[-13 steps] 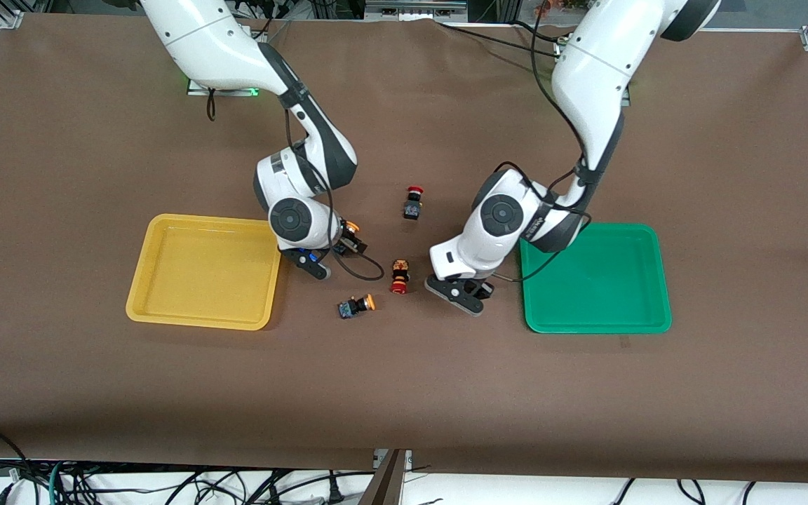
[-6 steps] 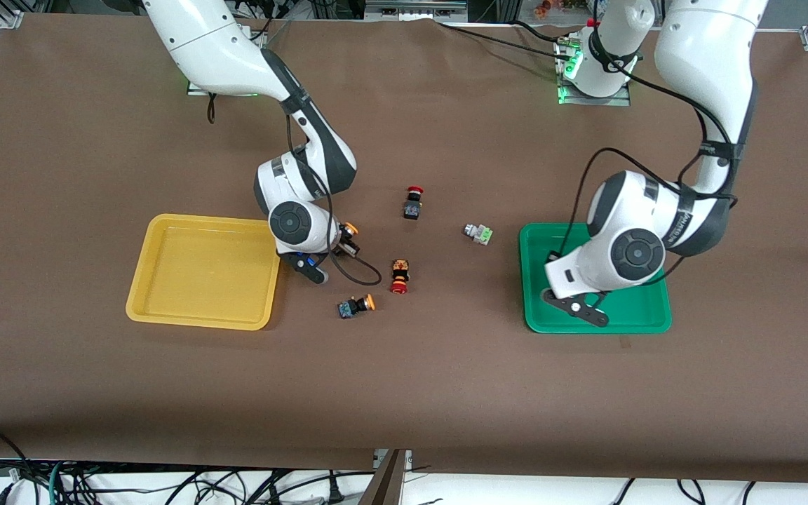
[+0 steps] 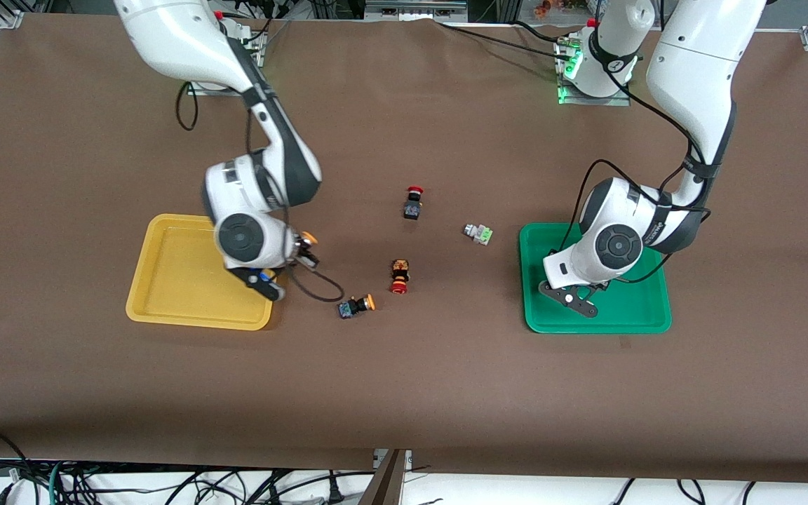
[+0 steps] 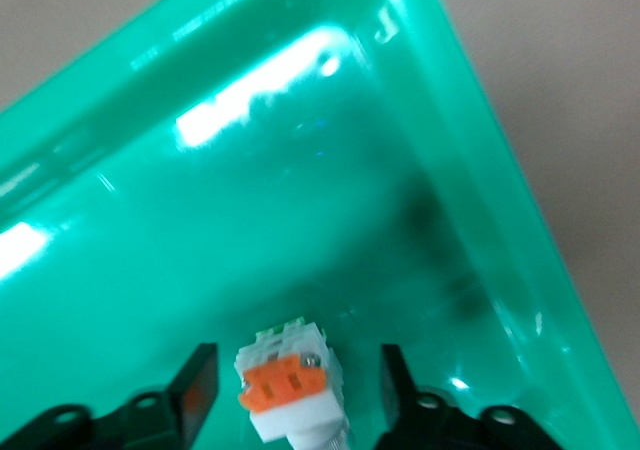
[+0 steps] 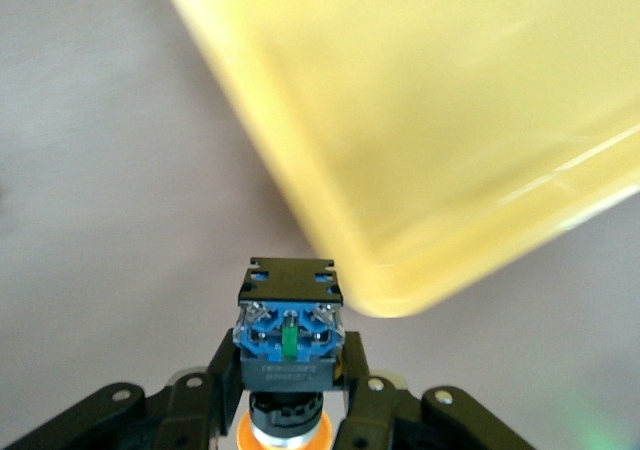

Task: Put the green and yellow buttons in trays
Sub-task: 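Place the orange switch in the green tray while the right gripper places the blue button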

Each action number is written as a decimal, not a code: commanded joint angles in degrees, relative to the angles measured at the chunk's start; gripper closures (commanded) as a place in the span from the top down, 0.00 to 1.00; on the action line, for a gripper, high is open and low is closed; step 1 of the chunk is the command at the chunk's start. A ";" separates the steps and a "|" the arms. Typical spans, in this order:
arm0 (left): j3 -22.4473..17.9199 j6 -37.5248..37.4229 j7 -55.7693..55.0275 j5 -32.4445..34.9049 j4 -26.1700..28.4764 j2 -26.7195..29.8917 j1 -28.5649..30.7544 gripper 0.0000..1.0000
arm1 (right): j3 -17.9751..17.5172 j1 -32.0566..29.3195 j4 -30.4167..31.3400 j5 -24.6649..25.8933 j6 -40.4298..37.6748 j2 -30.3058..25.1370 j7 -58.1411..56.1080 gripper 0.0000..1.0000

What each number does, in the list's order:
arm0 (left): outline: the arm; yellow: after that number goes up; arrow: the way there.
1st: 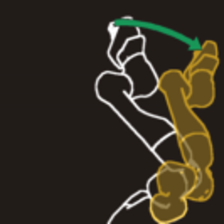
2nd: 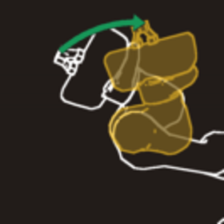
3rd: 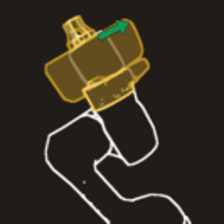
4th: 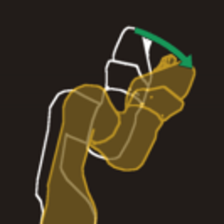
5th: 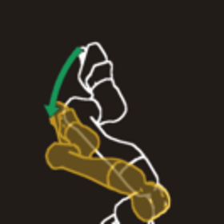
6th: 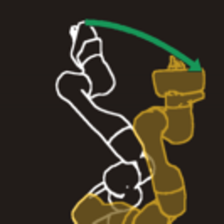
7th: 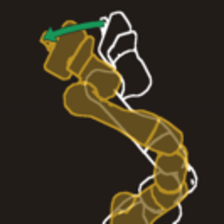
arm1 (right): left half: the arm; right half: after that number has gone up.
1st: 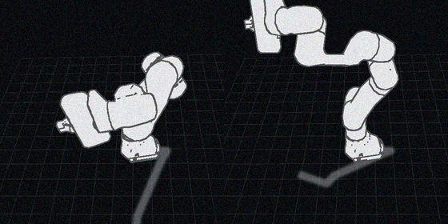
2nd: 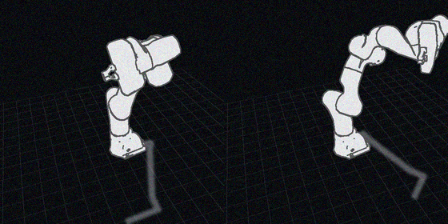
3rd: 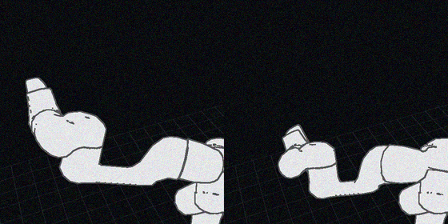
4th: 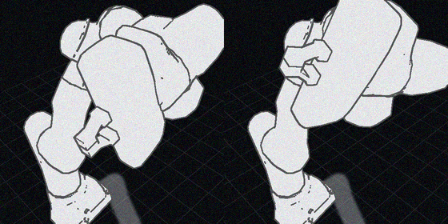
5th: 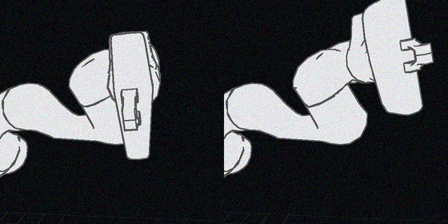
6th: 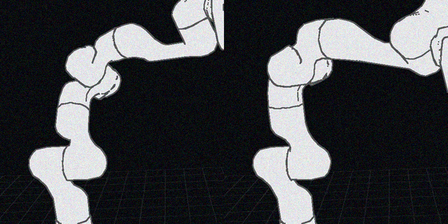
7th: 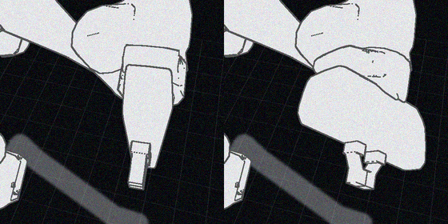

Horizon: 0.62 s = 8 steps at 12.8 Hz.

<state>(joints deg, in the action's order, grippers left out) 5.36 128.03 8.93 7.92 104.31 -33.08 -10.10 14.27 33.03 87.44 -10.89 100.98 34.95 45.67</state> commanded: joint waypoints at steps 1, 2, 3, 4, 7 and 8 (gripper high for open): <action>4.20 -7.86 -7.82 -0.09 0.28 8.53 -0.10 1.00 | 7.32 -0.34 -0.18 0.52 -7.46 0.20 -14.94 0.00; 6.57 -10.49 -15.36 -0.70 -0.51 9.52 -0.01 1.00 | 9.88 -0.86 1.05 0.52 -6.33 0.72 -18.65 0.00; 9.55 -11.30 -24.83 -0.71 -0.78 9.44 -0.10 1.00 | 10.16 -2.52 1.93 0.52 -5.10 1.42 -21.56 0.00; 11.76 -11.14 -35.45 -0.71 -1.21 8.48 -0.36 1.00 | 10.17 -4.01 2.46 0.52 -4.83 2.30 -24.63 0.00; 12.48 -7.38 -60.96 -0.62 -0.96 5.41 -5.44 1.00 | 9.73 -4.21 2.47 -0.88 -4.65 3.54 -26.60 0.09; 12.57 -5.44 -68.44 -0.45 -0.87 4.26 -5.98 1.00 | 9.55 -4.03 2.47 -1.06 -4.74 4.15 -26.77 0.34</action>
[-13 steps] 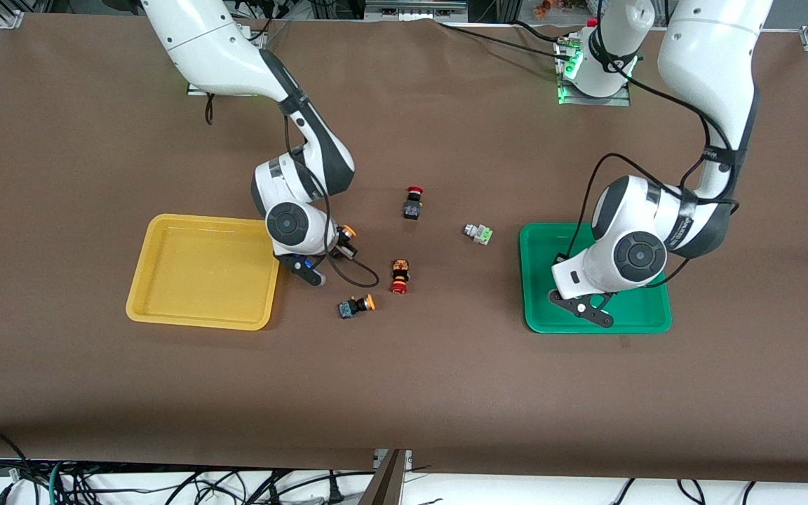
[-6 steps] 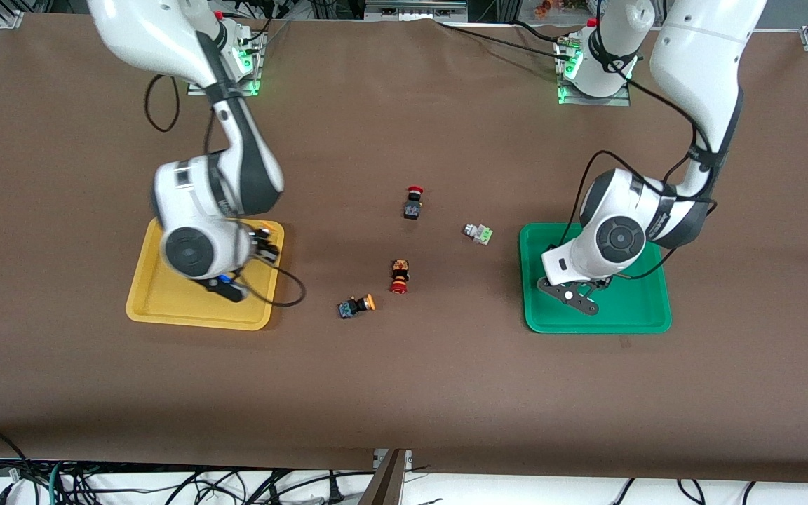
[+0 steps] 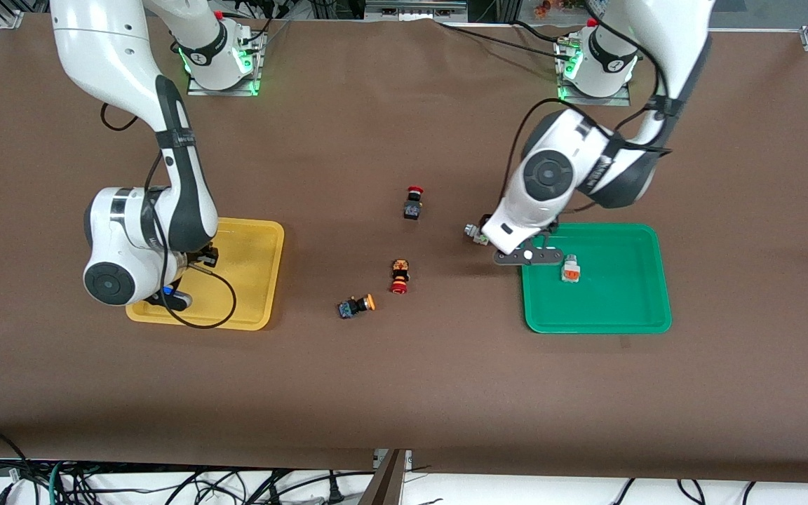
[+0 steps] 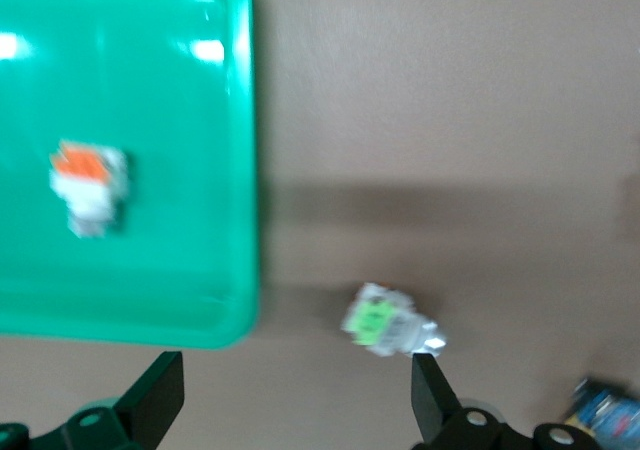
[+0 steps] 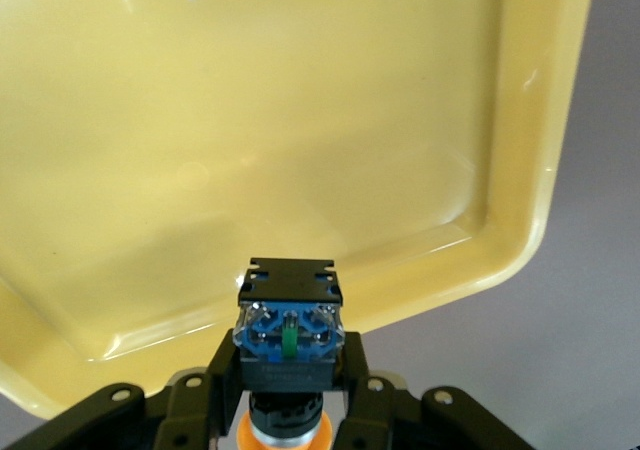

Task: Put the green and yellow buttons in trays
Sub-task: 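Place the orange switch in the green tray while the right gripper places the blue button, then grasp the green-topped switch with the left gripper while the right grasps another blue button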

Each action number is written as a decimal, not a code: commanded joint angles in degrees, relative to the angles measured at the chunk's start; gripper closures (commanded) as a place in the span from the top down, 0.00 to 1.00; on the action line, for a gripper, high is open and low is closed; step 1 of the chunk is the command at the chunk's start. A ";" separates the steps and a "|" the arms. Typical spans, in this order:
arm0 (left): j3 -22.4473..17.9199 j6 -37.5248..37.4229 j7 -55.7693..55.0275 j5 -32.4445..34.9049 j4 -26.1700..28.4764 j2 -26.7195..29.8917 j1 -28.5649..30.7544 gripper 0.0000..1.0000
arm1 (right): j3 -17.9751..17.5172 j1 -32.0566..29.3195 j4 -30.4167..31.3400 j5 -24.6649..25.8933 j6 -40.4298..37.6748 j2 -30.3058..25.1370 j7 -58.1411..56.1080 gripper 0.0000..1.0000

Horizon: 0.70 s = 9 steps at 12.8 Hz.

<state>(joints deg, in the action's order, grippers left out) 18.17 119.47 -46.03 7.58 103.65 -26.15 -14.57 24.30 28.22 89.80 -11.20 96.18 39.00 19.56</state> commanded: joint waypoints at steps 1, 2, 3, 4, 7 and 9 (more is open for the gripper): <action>-0.33 5.58 -18.69 0.33 0.15 -3.20 -1.60 1.00 | -0.57 0.87 0.02 -0.75 0.06 0.46 -0.66 0.96; -0.33 8.73 -23.27 0.33 1.55 -3.20 -1.69 1.00 | -0.57 1.13 -0.42 -0.75 -0.03 0.38 -0.66 1.00; -0.51 11.55 -28.89 0.42 2.86 -3.20 -1.86 1.00 | -0.57 1.22 -1.03 -0.75 -0.46 0.12 -0.57 1.00; -0.51 12.88 -34.25 0.51 3.40 -3.20 -1.78 1.00 | -0.66 1.49 -2.17 -0.75 -0.73 0.03 -0.23 1.00; -0.33 12.98 -45.52 0.60 5.33 -3.20 -2.39 1.00 | -0.66 4.29 -4.45 -1.28 -0.73 0.02 1.61 1.00; -0.42 14.12 -47.14 0.60 6.39 -4.25 -2.66 1.00 | -0.92 5.96 -5.51 -5.83 4.67 0.99 12.29 1.00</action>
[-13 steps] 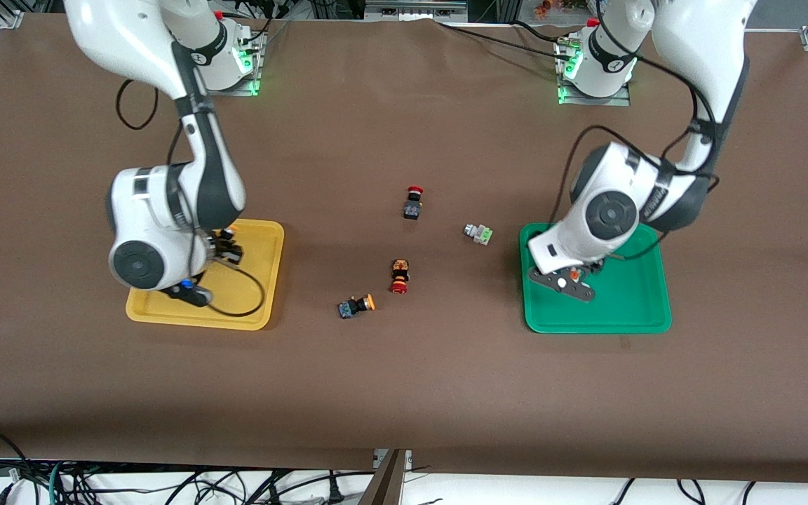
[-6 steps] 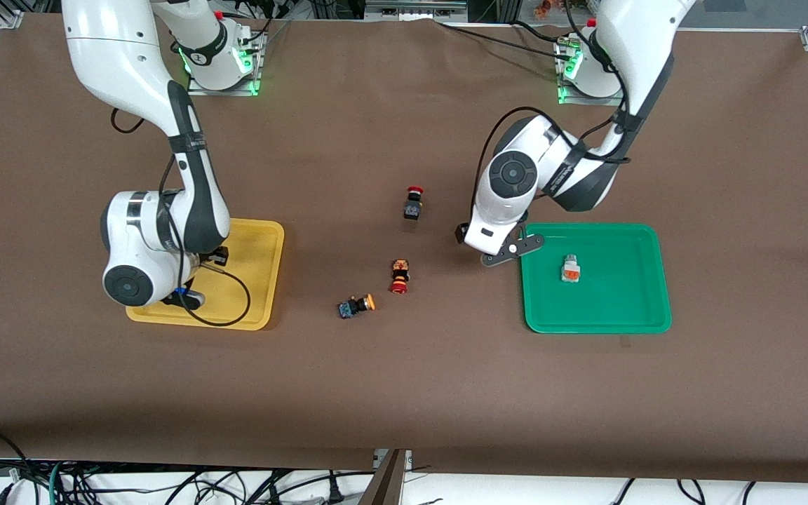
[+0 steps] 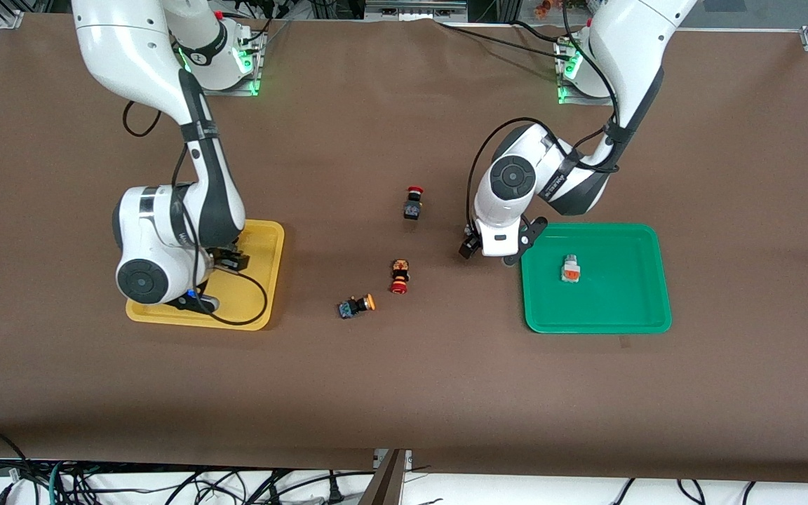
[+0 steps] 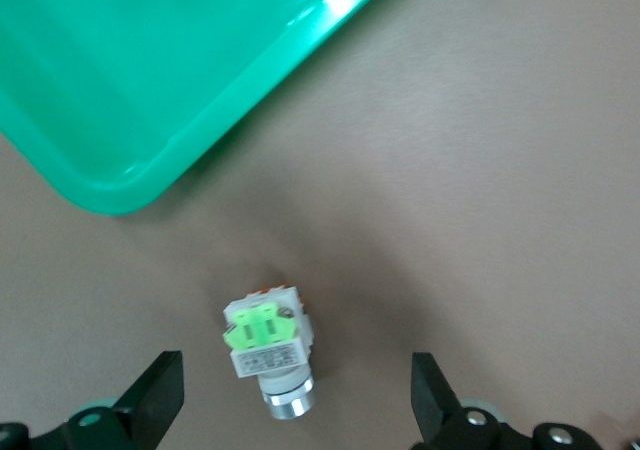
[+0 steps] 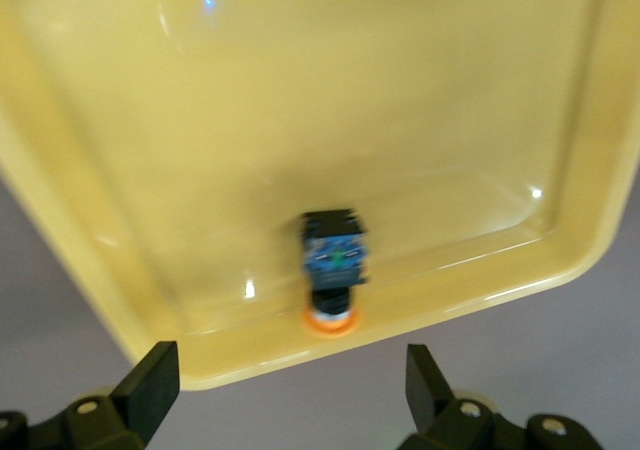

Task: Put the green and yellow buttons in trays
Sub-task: 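Grasp the green-topped switch with the left gripper while the right grasps another blue button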

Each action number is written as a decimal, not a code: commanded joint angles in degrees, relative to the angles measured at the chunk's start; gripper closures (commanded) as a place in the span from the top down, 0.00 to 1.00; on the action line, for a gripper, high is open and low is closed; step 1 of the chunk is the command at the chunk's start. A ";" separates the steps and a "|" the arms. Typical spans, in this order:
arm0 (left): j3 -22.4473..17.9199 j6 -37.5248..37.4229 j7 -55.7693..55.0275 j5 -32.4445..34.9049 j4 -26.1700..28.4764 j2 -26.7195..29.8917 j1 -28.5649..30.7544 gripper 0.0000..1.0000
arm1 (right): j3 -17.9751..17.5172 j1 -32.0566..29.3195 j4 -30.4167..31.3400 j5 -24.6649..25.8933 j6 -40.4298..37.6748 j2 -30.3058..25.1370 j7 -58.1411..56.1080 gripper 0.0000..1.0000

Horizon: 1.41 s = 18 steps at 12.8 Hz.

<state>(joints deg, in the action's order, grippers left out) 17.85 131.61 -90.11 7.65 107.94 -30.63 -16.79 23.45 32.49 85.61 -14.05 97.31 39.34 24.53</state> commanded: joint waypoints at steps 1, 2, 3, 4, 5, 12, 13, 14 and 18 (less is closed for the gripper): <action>-0.09 4.16 -3.06 0.52 3.23 0.13 -0.52 1.00 | -0.94 2.31 -1.75 -5.08 7.59 0.91 13.21 1.00; -0.18 5.13 -2.88 0.61 3.77 -0.56 -0.52 1.00 | -1.90 2.49 -2.54 -6.59 11.46 1.00 20.75 1.00; -0.18 5.41 -2.79 0.70 3.77 -1.87 -0.70 1.00 | -2.87 2.49 -3.16 -7.30 15.06 1.00 27.00 1.00; -0.18 6.37 -2.88 1.66 3.69 -2.84 -0.96 1.00 | -4.27 2.49 -3.51 -8.78 19.02 1.17 34.29 1.00; -0.18 6.72 -2.88 1.93 3.77 -3.38 -1.05 0.96 | -5.85 2.49 -3.69 -9.58 24.36 2.04 41.76 1.00; -0.27 1.41 -2.44 1.93 1.24 -0.23 -0.26 0.00 | -7.89 9.70 -3.69 -7.39 46.39 12.16 68.55 1.00; -0.27 -4.99 -2.18 1.93 -1.65 0.91 -0.17 0.00 | -7.80 9.70 -3.69 -7.39 46.48 12.33 68.55 1.00; -0.18 -12.71 -1.22 2.02 -5.33 1.97 -0.26 0.00 | -7.80 9.70 -3.78 -7.48 46.56 12.34 68.55 1.00; -0.62 -25.70 16.40 2.98 -12.22 2.59 5.95 0.00 | -7.71 9.79 -3.95 -6.78 49.28 13.91 68.29 1.00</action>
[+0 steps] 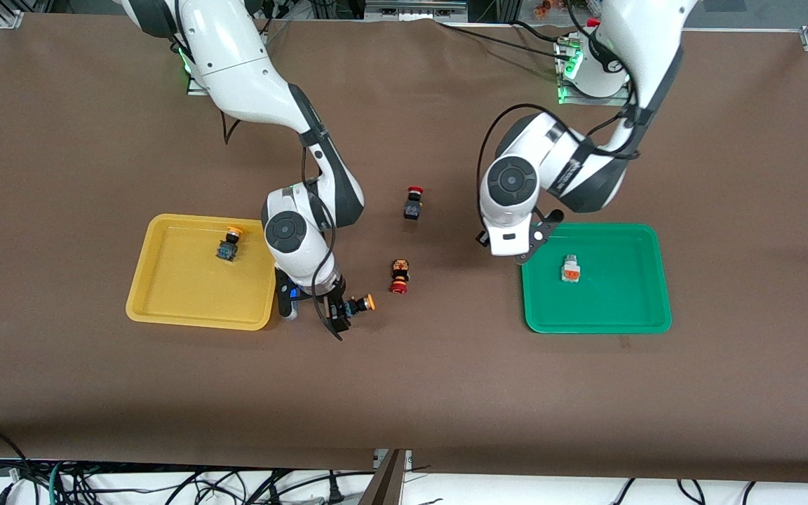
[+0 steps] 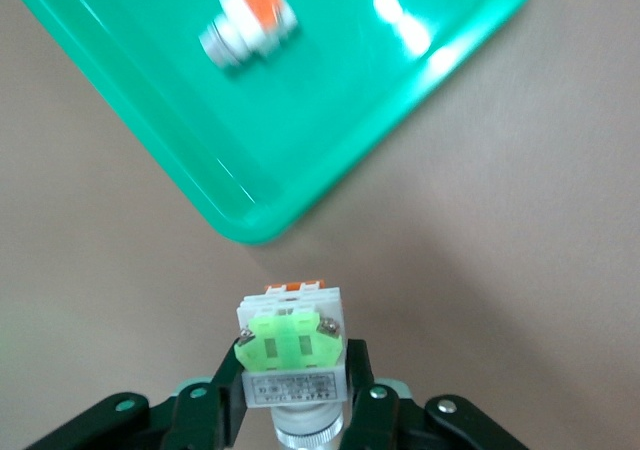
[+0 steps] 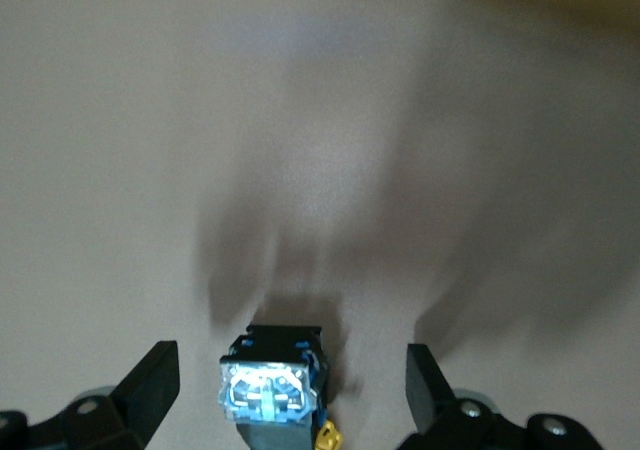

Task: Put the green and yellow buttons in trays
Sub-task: 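Grasp the green-topped switch with the left gripper while the right grasps another blue button, then lower the green switch into the green tray while the right gripper lowers its button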

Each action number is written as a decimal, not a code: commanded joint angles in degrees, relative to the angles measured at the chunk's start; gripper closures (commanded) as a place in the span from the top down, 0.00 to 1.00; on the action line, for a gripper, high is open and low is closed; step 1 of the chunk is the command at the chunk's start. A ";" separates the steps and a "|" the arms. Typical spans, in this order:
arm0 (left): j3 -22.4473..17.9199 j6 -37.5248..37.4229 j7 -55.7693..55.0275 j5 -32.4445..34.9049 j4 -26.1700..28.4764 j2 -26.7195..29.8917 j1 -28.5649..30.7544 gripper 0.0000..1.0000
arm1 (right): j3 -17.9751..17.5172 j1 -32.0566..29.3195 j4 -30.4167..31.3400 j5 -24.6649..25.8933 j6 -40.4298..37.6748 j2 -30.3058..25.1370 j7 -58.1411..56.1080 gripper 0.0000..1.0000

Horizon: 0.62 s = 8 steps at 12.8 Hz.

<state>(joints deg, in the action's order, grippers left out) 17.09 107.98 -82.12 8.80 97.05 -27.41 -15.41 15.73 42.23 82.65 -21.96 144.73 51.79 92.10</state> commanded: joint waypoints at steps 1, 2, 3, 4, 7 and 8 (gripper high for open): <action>0.13 -1.99 14.47 3.23 -1.25 -0.71 7.38 0.00 | -0.08 0.40 -1.00 3.05 2.83 2.26 0.71 1.00; 0.13 -1.81 20.80 4.98 -1.08 -0.97 10.80 0.00 | -0.08 0.66 -1.09 4.46 3.10 2.70 0.63 1.00; 0.22 -1.46 26.17 5.61 -0.90 -1.41 14.23 0.00 | -0.08 0.75 -1.44 5.43 3.02 2.88 0.54 1.00; 0.22 -0.76 30.83 5.62 -0.55 -2.37 17.40 0.00 | -0.08 0.92 -1.44 6.05 2.75 2.80 0.80 0.77; 0.13 6.51 33.08 5.79 1.73 -6.85 21.98 0.00 | 0.62 1.28 -1.44 6.67 1.27 2.01 0.36 0.00; 0.22 7.58 33.34 5.97 2.00 -8.00 23.65 0.00 | 1.49 1.28 -1.62 8.33 -2.92 1.05 -0.07 0.00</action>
<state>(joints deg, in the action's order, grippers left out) 16.27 113.24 -49.49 13.29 98.22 -33.80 6.51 15.83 43.23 81.93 -15.91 146.28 53.41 91.99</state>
